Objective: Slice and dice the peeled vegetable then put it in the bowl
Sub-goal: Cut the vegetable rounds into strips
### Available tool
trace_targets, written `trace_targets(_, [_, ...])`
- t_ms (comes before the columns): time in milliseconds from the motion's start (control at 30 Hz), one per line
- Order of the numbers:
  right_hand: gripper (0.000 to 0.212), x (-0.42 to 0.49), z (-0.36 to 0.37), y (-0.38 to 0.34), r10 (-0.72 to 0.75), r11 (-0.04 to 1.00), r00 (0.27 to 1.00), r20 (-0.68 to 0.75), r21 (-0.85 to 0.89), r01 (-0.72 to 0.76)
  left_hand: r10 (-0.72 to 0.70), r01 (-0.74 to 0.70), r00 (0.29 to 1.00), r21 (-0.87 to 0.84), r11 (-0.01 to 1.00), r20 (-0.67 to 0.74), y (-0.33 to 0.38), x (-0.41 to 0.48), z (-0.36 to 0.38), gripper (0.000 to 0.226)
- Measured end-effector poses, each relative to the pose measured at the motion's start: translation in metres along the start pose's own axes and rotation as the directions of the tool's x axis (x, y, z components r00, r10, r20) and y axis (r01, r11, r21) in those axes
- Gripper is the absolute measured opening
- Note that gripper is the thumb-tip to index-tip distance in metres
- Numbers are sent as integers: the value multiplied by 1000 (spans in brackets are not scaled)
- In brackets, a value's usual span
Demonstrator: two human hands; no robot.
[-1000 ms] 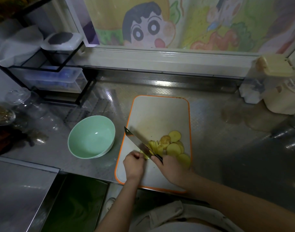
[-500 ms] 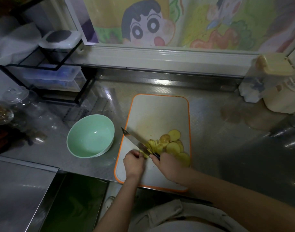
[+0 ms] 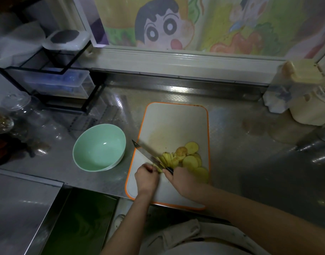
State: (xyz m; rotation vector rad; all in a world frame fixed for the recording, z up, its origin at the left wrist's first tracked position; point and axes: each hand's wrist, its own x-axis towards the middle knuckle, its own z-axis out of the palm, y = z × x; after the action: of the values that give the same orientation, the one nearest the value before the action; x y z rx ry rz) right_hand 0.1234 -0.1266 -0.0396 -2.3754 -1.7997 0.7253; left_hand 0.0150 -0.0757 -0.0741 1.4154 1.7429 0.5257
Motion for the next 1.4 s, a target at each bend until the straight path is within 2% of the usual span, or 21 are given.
trace_targets(67, [59,-3,-3,-5,39,992,991,-129,-118,-55,2,-2,1000,12,1000,-11,0,0,0,8])
trace_targets(133, [52,2,1,-1,-39,997,991,-125,62,47,0,0,1000,26,1000,-14,0,-1,0,6])
trace_targets(167, [49,3,6,4,4,976,999,42,216,-13,1,0,1000,31,1000,-14,0,-1,0,6])
trace_targets(200, [47,4,8,5,8,970,989,150,240,-44,-1,1,1000,31,1000,-13,0,-1,0,6])
trace_targets(233, [46,4,7,5,24,977,987,157,207,-57,-1,1,1000,30,1000,-13,0,-1,-1,6])
trace_targets(267, [45,6,11,5,32,990,991,131,132,-49,-2,2,1000,27,1000,-12,0,-1,-1,6])
trace_targets(333, [42,6,10,0,10,1000,998,-59,-26,-11,0,1,1000,27,1000,-12,1,-1,-1,6])
trace_targets(400, [44,6,8,3,-2,1000,990,-141,16,4,4,-3,1000,32,999,-12,1,-1,0,9])
trace_targets(433, [45,8,7,8,5,988,993,-117,156,14,7,-7,1000,35,999,-12,1,-1,1,10])
trace_targets(467, [46,7,3,11,36,958,999,39,284,-45,8,-8,1000,36,999,-13,2,-1,1,11])
trace_targets(500, [47,6,-1,11,44,941,985,168,324,-97,7,-7,1000,35,999,-13,2,-1,1,12])
trace_targets(567, [54,7,-3,14,42,935,977,207,336,-111,3,-3,1000,29,1000,-9,2,-2,0,12])
trace_targets(733, [57,4,-1,15,26,910,986,167,404,-92,17,-17,1000,20,1000,-8,2,-3,-1,13])
trace_targets(867, [43,-1,4,16,29,913,998,-47,408,-7,49,-49,999,41,998,2,-1,-1,-1,15])
trace_targets(900, [42,-2,3,17,38,901,998,-48,433,-13,55,-56,998,48,997,9,-2,1,-1,16])
trace_targets(1000, [49,-4,-4,21,84,799,995,55,593,-100,100,-100,995,40,994,13,-2,2,-2,17])
trace_targets(1067, [48,-4,-11,21,162,626,969,184,740,-245,107,-108,993,-16,994,-49,0,0,-3,20])
trace_targets(1133, [50,-5,-21,23,164,444,925,342,812,-379,72,-86,993,-163,983,-92,0,3,-1,22])
trace_targets(1200, [55,-8,-31,25,53,318,869,493,816,-482,13,-31,998,-351,936,-55,5,7,0,23])
trace_targets(1300, [58,-11,-35,28,-29,167,834,550,826,-539,-38,84,995,-558,826,94,29,5,-4,40])
trace_targets(1400, [57,-16,-35,27,-69,70,837,543,840,-538,3,266,932,-689,674,363,56,-5,-8,57])
